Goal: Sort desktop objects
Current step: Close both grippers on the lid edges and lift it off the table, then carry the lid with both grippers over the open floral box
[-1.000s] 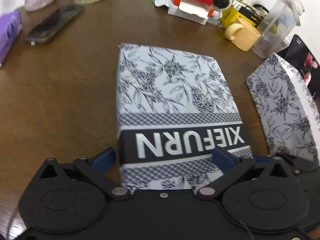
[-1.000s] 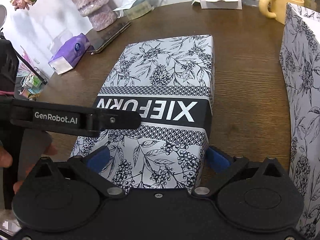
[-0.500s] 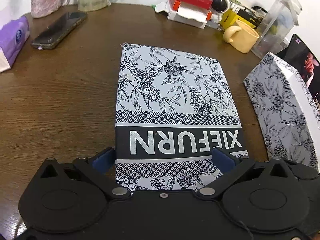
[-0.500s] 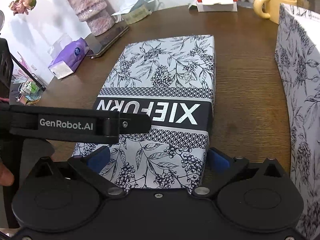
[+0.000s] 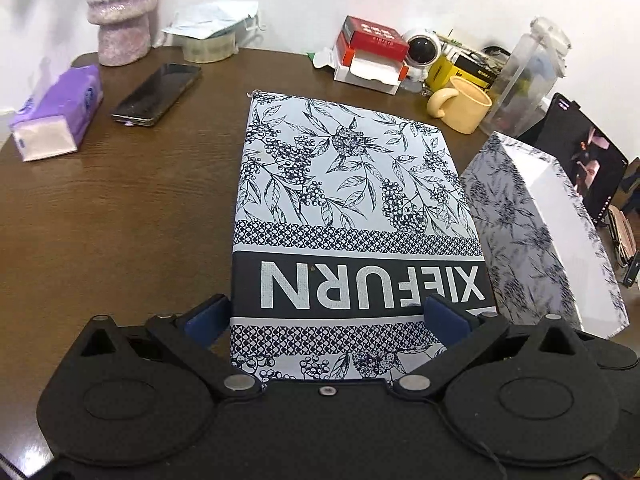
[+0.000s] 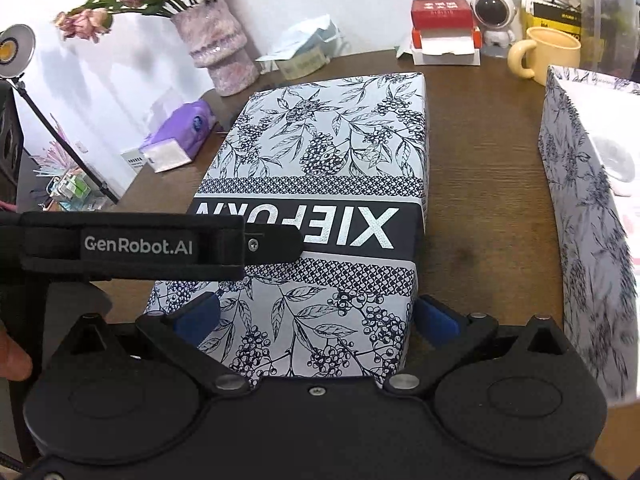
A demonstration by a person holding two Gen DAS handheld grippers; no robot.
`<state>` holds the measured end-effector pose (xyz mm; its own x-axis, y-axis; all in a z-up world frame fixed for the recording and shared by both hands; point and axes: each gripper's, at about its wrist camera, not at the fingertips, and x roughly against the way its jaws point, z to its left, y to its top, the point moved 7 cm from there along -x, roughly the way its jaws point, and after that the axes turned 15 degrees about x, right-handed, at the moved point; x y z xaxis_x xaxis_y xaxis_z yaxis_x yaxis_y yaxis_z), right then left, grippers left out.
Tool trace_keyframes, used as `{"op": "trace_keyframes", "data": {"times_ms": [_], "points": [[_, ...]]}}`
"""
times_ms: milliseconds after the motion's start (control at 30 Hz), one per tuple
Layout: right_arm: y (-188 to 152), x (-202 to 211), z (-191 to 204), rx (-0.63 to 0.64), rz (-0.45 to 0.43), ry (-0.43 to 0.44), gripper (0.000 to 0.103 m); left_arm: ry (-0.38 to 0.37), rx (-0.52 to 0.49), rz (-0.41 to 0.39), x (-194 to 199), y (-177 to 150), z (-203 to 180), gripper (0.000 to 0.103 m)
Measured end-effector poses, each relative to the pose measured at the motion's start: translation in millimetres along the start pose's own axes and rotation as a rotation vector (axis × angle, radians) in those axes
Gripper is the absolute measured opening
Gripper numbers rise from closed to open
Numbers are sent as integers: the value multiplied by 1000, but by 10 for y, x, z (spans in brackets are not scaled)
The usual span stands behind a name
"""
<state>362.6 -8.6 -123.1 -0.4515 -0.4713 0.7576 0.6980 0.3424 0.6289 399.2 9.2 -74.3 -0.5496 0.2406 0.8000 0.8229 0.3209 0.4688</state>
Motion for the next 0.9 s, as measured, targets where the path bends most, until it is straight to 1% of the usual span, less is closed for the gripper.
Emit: {"op": "trace_keyframes", "data": {"times_ms": [233,467,633,900], "points": [[-144,274,225,36,1,21,103,18,51,-20,350,-204,215,103],[-399,534,375,94,3,73,103,63,98,-63,700,-538,414,103],[-686,823,398,133,-7,113,103,103,141,-107,996,-898,471,103],[-1236,1471,375,193,-37,119,103,122,174,-180,1480,-1599,422,103]]}}
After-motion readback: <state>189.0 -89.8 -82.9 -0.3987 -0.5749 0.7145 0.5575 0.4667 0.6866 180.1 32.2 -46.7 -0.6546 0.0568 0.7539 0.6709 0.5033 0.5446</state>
